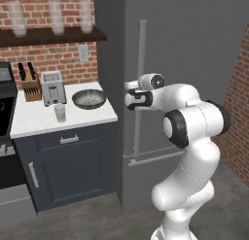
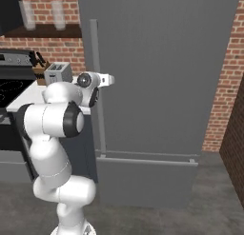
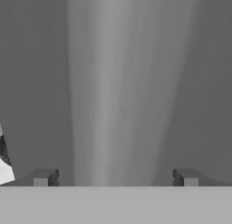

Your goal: Grab a lemon wedge from the fridge and one ice cube from the ice bowl, and put them in the glass of lemonade.

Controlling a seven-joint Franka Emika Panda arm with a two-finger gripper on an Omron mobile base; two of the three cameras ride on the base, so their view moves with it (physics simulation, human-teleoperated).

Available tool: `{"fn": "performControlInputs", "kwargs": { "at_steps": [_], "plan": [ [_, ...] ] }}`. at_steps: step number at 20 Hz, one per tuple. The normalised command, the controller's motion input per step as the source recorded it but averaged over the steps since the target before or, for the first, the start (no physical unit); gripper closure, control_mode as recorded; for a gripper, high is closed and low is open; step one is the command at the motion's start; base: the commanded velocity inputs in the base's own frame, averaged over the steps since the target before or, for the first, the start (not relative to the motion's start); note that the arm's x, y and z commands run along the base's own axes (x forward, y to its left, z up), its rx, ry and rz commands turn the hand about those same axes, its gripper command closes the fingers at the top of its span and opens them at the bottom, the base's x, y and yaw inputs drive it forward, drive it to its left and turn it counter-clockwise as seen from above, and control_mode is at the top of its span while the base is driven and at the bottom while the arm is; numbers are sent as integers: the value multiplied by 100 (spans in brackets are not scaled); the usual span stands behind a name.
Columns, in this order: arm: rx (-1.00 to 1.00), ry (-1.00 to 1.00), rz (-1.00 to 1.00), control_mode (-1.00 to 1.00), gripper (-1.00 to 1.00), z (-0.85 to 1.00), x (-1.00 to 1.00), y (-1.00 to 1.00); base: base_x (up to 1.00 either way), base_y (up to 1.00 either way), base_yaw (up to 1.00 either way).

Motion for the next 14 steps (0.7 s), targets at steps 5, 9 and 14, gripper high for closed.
{"fn": "performControlInputs", "kwargs": {
  "at_steps": [5,9,14],
  "plan": [
    [0,4,0,-100,-100,0,100,0,0,0,0],
    [0,14,-1,-100,100,6,84,0,0,0,0],
    [0,18,-8,-100,100,38,-16,-9,0,0,0]
  ]
}}
